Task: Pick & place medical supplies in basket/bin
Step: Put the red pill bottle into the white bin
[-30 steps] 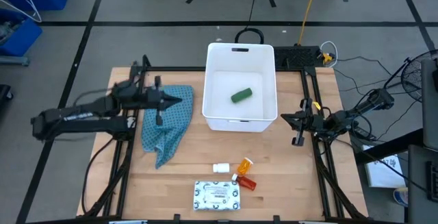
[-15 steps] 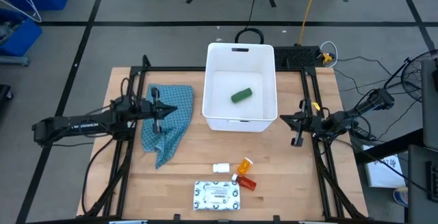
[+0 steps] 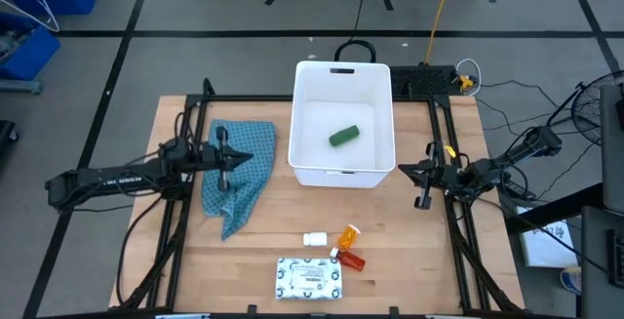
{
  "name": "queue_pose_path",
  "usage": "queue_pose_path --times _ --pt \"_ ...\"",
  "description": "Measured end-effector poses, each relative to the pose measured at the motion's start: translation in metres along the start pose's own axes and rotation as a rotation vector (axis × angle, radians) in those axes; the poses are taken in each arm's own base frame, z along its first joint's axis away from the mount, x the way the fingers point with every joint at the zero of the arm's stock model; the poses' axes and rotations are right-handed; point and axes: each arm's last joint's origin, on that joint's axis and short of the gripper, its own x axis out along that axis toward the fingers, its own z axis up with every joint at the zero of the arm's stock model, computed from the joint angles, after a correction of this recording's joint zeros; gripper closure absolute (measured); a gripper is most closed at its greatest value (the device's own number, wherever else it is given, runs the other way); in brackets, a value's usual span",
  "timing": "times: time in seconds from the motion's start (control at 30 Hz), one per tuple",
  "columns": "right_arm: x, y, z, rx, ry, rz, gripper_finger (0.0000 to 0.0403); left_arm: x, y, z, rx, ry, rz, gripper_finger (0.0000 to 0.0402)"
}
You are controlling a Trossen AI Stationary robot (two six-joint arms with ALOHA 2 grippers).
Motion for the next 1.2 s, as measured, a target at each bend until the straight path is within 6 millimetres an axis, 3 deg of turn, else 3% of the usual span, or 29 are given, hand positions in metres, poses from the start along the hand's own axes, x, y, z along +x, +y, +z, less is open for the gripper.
queue_pose_path --times 0.33,0.5,0.7,0.97,1.1,1.2 --pt "0.000 0.001 -0.002 0.005 0.020 0.007 0.0403 -0.002 -0.001 -0.001 0.042 -0.040 -0.009 0.0400" --pt "0.000 0.000 -0.001 0.001 0.011 0.004 0.0403 -0.002 -0.001 -0.001 0.046 -0.045 0.007 0.0380" --pt "0.016 0.008 0.034 -0.046 0.075 0.097 0.0403 -0.002 -0.001 0.000 0.049 -0.055 0.011 0.0366" --pt "0.074 0.053 0.094 -0.182 0.305 0.080 0.0402 -0.002 -0.001 0.001 0.047 -0.056 0.012 0.0365" --pt "0.099 0.084 0.111 -0.153 0.395 0.106 0.0390 -0.002 -0.001 0.001 0.045 -0.056 0.012 0.0365" --pt "0.113 0.109 0.112 -0.115 0.471 0.118 0.0378 -0.002 0.000 0.001 0.045 -0.057 0.014 0.0364"
